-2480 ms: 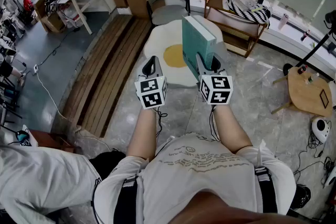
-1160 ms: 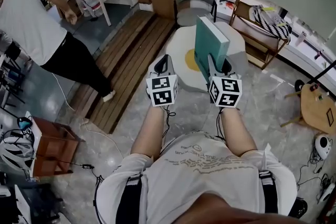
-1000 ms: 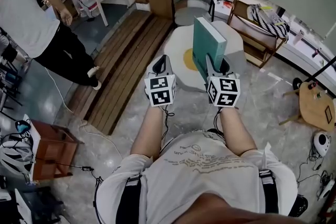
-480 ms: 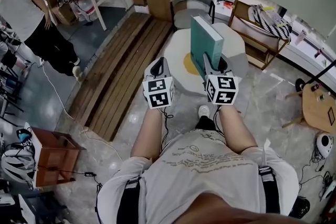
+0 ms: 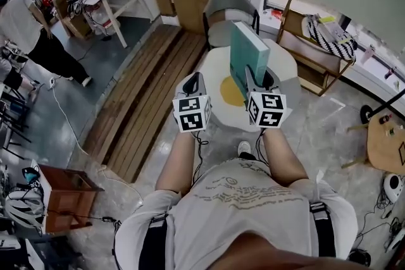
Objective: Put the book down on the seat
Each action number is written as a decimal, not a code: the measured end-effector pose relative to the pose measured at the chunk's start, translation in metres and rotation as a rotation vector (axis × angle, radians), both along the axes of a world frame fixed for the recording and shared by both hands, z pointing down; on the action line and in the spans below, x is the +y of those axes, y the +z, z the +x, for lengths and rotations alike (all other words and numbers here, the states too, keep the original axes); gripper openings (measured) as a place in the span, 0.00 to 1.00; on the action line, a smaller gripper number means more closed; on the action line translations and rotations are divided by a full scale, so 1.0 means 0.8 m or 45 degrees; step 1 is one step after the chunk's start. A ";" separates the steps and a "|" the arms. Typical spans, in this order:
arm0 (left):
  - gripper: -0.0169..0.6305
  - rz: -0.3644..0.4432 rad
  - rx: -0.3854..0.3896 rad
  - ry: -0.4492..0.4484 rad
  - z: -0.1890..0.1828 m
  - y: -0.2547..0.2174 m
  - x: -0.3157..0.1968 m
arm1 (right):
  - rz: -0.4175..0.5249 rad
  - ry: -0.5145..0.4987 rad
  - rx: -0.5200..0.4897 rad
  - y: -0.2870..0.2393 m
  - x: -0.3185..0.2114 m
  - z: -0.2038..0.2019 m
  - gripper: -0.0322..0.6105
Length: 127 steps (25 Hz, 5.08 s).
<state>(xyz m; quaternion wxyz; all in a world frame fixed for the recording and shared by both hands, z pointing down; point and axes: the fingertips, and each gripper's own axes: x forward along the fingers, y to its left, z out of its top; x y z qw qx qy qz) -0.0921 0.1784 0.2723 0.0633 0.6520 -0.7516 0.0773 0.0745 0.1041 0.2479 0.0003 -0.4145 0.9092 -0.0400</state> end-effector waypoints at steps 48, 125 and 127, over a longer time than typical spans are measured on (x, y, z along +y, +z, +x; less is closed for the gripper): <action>0.06 -0.343 0.087 0.059 -0.051 0.129 -0.339 | -0.372 0.027 0.051 0.143 -0.348 -0.050 0.31; 0.06 -1.172 0.359 0.539 -0.204 0.770 -0.342 | -0.454 0.199 1.756 0.980 -0.390 -0.239 0.46; 0.06 -1.154 0.372 0.521 -0.200 0.764 -0.349 | -0.497 0.155 1.713 0.985 -0.379 -0.248 0.49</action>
